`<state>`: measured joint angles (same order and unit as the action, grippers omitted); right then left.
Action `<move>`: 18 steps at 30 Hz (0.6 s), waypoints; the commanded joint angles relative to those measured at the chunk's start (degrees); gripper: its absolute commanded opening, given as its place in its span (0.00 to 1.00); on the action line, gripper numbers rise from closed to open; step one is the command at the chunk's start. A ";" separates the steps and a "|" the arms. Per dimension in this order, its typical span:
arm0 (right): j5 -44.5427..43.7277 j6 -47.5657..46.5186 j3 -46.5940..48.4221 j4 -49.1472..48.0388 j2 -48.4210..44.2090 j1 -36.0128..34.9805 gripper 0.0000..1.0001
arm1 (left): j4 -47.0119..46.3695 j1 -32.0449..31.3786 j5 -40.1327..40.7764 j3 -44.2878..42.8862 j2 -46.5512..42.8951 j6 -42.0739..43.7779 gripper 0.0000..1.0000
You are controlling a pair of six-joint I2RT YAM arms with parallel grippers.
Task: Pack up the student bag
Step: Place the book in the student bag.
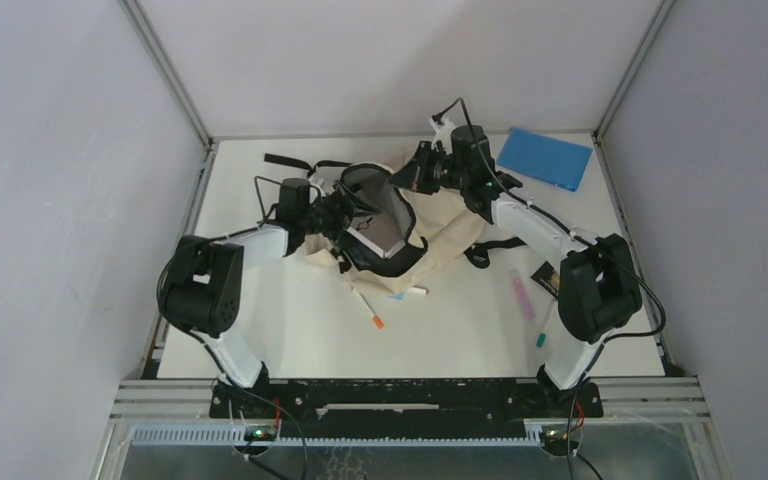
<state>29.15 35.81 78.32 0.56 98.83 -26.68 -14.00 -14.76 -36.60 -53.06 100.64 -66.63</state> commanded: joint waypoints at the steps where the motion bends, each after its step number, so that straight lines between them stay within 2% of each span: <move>1: -1.47 1.22 0.60 -4.32 0.31 0.81 0.00 | 10.35 -0.18 -0.21 -1.34 -5.03 8.65 1.00; 8: -1.82 1.14 0.60 -3.72 0.30 2.11 0.00 | 17.24 -0.11 1.20 0.84 -12.53 11.18 1.00; 18: -0.96 1.11 0.58 -3.38 0.68 2.33 0.00 | 20.32 2.96 5.22 6.70 -23.94 11.43 1.00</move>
<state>27.97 36.40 78.30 0.23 99.66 -24.84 4.56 -13.76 -33.32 -49.36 81.01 -56.45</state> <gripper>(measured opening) 0.015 0.996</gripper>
